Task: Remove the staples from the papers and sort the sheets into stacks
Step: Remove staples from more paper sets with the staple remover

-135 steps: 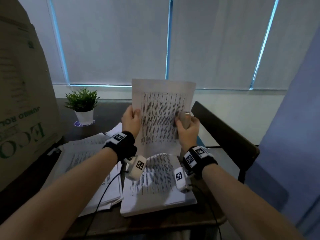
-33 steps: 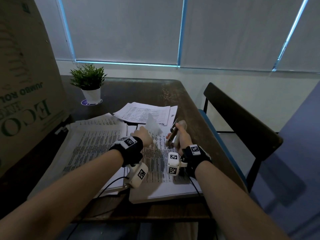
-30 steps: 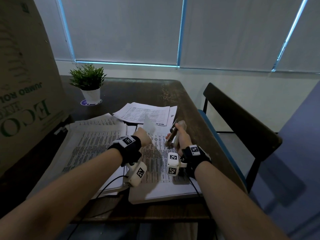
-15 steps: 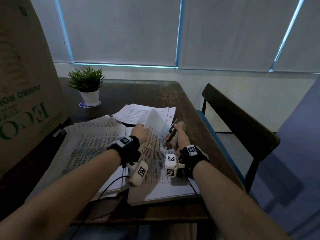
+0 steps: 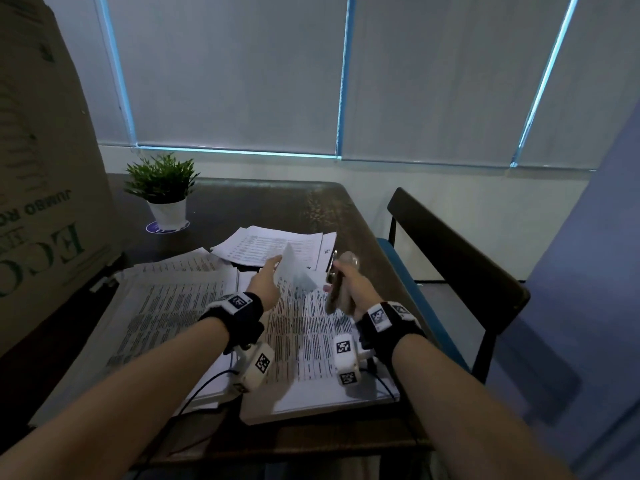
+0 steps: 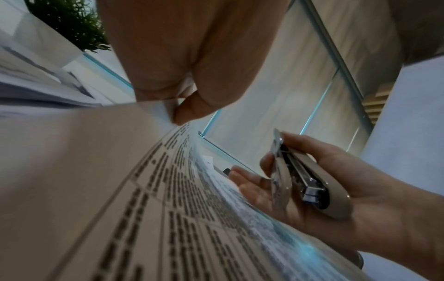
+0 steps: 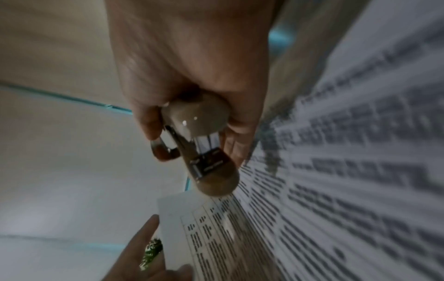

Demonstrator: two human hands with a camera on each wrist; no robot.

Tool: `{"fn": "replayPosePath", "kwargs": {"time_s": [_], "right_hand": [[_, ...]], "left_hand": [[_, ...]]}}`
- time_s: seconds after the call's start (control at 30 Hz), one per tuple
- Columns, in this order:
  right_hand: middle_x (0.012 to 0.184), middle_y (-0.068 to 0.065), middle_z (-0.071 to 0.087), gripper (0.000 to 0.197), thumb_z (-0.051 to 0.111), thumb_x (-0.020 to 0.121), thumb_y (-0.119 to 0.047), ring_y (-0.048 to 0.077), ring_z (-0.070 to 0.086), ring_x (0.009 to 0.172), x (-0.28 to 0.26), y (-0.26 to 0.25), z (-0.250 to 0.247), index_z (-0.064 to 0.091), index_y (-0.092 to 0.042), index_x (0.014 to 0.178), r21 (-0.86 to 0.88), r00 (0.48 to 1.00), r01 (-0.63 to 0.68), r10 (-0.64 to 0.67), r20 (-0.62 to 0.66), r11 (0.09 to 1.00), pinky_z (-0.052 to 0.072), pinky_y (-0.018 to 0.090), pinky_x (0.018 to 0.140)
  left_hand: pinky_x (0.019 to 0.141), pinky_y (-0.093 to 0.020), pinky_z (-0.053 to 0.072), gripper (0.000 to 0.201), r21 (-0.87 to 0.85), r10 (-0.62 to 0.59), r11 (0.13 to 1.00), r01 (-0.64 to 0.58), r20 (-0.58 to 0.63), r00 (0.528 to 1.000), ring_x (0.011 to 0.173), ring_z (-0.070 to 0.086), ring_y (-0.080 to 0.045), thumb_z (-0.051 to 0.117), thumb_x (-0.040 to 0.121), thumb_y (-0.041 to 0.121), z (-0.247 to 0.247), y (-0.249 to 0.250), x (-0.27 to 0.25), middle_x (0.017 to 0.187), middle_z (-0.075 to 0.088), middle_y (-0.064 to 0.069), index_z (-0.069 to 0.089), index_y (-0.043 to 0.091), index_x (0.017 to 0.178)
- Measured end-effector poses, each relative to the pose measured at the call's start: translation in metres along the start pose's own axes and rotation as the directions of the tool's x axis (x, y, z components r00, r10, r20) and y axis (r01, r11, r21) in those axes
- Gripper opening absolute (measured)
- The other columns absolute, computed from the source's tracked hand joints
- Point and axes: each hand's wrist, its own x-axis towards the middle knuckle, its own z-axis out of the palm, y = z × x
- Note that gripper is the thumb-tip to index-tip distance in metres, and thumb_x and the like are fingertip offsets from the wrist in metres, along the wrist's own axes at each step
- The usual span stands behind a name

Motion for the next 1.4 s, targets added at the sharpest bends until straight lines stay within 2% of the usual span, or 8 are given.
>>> {"fn": "replayPosePath", "kwargs": {"time_s": [0.07, 0.17, 0.33, 0.53, 0.67, 0.87, 1.2, 1.4], "right_hand": [[0.088, 0.01, 0.067, 0.034, 0.066, 0.091, -0.038, 0.022, 0.064, 0.077, -0.003, 0.01, 0.01, 0.067, -0.007, 0.102, 0.161, 0.992, -0.092, 0.077, 0.098, 0.983, 0.052, 0.035, 0.079], [0.086, 0.014, 0.066, 0.035, 0.062, 0.095, -0.034, 0.02, 0.064, 0.07, -0.004, 0.018, 0.013, 0.063, -0.004, 0.113, 0.186, 0.988, -0.129, 0.11, 0.112, 0.974, 0.054, 0.03, 0.061], [0.092, 0.017, 0.069, 0.03, 0.056, 0.097, -0.036, 0.025, 0.063, 0.086, -0.004, 0.019, 0.004, 0.064, -0.008, 0.103, 0.198, 0.987, -0.112, 0.085, 0.138, 0.974, 0.052, 0.034, 0.074], [0.096, 0.02, 0.069, 0.029, 0.057, 0.097, -0.037, 0.023, 0.064, 0.086, -0.002, 0.021, 0.003, 0.064, -0.01, 0.104, 0.215, 0.984, -0.125, 0.093, 0.154, 0.969, 0.053, 0.029, 0.074], [0.103, 0.022, 0.069, 0.038, 0.057, 0.097, -0.037, 0.023, 0.064, 0.083, -0.003, 0.021, 0.002, 0.059, -0.007, 0.121, 0.233, 0.983, -0.134, 0.099, 0.157, 0.963, 0.057, 0.027, 0.063], [0.118, 0.027, 0.066, 0.049, 0.059, 0.096, -0.037, 0.022, 0.068, 0.087, -0.003, 0.023, 0.002, 0.053, -0.006, 0.133, 0.249, 0.985, -0.113, 0.077, 0.153, 0.962, 0.057, 0.026, 0.068], [0.104, 0.022, 0.068, 0.049, 0.055, 0.099, -0.035, 0.021, 0.067, 0.086, -0.004, 0.022, 0.0, 0.052, -0.003, 0.134, 0.261, 0.981, -0.112, 0.065, 0.185, 0.959, 0.056, 0.025, 0.073], [0.118, 0.026, 0.066, 0.046, 0.056, 0.098, -0.037, 0.023, 0.065, 0.088, -0.002, 0.023, -0.003, 0.055, -0.005, 0.131, 0.236, 0.979, -0.118, 0.072, 0.192, 0.965, 0.055, 0.03, 0.078]], "left_hand": [[0.073, -0.031, 0.046, 0.079, 0.144, -0.003, 0.99, -0.004, 0.048, 0.999, 0.096, 0.058, -0.029, 0.039, 0.089, -0.008, 0.001, 0.003, -0.001, 0.125, 0.055, -0.018, 0.004, 0.024, 0.152], [0.05, -0.025, 0.037, 0.081, 0.317, -0.036, 0.948, 0.002, 0.101, 0.994, 0.062, 0.047, -0.018, 0.037, 0.09, -0.007, 0.001, 0.008, -0.007, 0.081, 0.052, -0.01, -0.012, 0.016, 0.15], [0.06, -0.028, 0.041, 0.08, 0.385, -0.034, 0.923, -0.024, 0.142, 0.989, 0.081, 0.049, -0.025, 0.04, 0.09, -0.006, 0.002, 0.007, -0.004, 0.112, 0.054, -0.02, -0.01, 0.008, 0.15], [0.07, -0.031, 0.045, 0.075, 0.416, -0.032, 0.909, -0.033, 0.147, 0.989, 0.097, 0.056, -0.032, 0.039, 0.091, -0.005, 0.003, 0.006, -0.003, 0.118, 0.054, -0.022, -0.005, 0.006, 0.15], [0.075, -0.029, 0.045, 0.075, 0.436, -0.055, 0.9, -0.016, 0.15, 0.987, 0.106, 0.056, -0.033, 0.04, 0.093, -0.002, 0.002, 0.006, -0.004, 0.126, 0.051, -0.022, -0.007, 0.006, 0.15], [0.085, -0.034, 0.046, 0.077, 0.446, -0.053, 0.895, -0.025, 0.162, 0.985, 0.113, 0.052, -0.034, 0.041, 0.092, -0.002, 0.004, 0.003, 0.0, 0.137, 0.042, -0.022, -0.009, 0.007, 0.15], [0.099, -0.034, 0.038, 0.081, 0.493, -0.069, 0.87, -0.022, 0.166, 0.984, 0.129, 0.039, -0.035, 0.043, 0.092, -0.002, 0.006, 0.003, 0.001, 0.153, 0.018, -0.023, -0.015, 0.006, 0.148], [0.095, -0.033, 0.041, 0.083, 0.492, -0.058, 0.87, -0.02, 0.145, 0.988, 0.126, 0.043, -0.036, 0.048, 0.093, 0.003, 0.008, -0.002, 0.006, 0.15, 0.022, -0.024, -0.012, 0.01, 0.15]]}}
